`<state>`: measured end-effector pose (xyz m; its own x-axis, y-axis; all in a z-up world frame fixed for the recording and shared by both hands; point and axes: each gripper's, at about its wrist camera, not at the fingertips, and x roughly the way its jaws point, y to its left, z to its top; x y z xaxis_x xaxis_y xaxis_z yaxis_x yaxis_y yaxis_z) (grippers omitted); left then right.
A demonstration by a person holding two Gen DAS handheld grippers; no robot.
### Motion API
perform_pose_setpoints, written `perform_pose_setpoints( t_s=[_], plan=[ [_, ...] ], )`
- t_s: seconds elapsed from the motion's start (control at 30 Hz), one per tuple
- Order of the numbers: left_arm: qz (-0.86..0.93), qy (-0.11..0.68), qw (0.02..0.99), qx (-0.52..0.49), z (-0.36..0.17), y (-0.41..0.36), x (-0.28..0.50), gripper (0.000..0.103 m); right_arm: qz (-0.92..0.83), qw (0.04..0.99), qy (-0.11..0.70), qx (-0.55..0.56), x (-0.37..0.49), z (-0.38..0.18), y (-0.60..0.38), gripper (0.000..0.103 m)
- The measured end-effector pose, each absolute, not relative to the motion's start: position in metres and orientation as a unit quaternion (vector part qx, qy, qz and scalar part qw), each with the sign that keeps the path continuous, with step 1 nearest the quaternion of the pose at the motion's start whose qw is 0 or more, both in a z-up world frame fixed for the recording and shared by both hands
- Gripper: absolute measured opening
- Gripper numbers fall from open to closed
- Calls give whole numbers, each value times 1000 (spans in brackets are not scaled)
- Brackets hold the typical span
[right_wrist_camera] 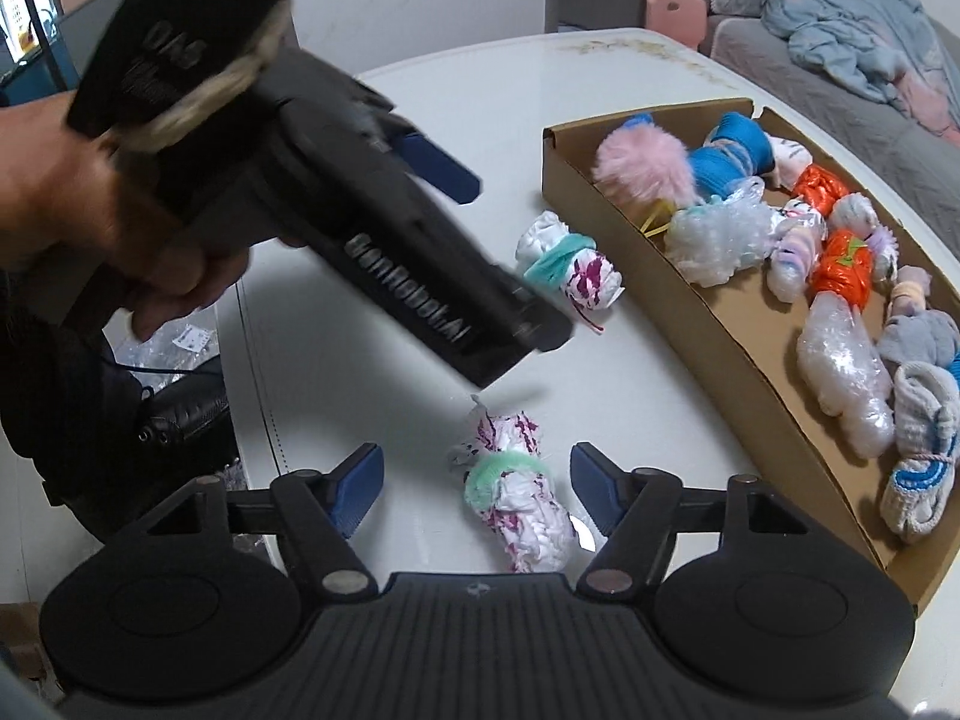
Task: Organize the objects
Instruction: 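Grasp white-teal sock roll with left gripper while right gripper grasps white-pink sock roll, then carry white-teal roll into box with left gripper while right gripper carries white-pink roll in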
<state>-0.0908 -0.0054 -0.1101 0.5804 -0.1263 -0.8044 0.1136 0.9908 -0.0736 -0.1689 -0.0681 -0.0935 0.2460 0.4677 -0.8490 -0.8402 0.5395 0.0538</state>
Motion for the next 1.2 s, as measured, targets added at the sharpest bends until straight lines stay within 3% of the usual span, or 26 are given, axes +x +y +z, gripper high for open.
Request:
perform_pose_setpoints(
  t_s=[0.2,0.53,0.63,0.7,1.0,1.2],
  plan=[
    [-73,458,886,-10,-125,-2,-78,99,419,753,460,-215,-160,-102,-68,37],
    [-95,450,888,15,-137,-18,-74,96,412,746,480,-207,-158,-107,-74,29],
    [-98,442,891,42,-136,-25,-77,79,408,747,485,-202,-156,-106,-77,27],
    [-103,439,891,51,-132,-27,-78,55,404,747,491,-194,-154,-103,-80,27],
    [-96,468,877,48,-122,-22,-81,50,380,775,480,-154,-151,-75,-111,27],
    [-95,449,888,34,-68,-27,-89,50,341,831,427,-106,-136,-30,-143,27]
  ],
)
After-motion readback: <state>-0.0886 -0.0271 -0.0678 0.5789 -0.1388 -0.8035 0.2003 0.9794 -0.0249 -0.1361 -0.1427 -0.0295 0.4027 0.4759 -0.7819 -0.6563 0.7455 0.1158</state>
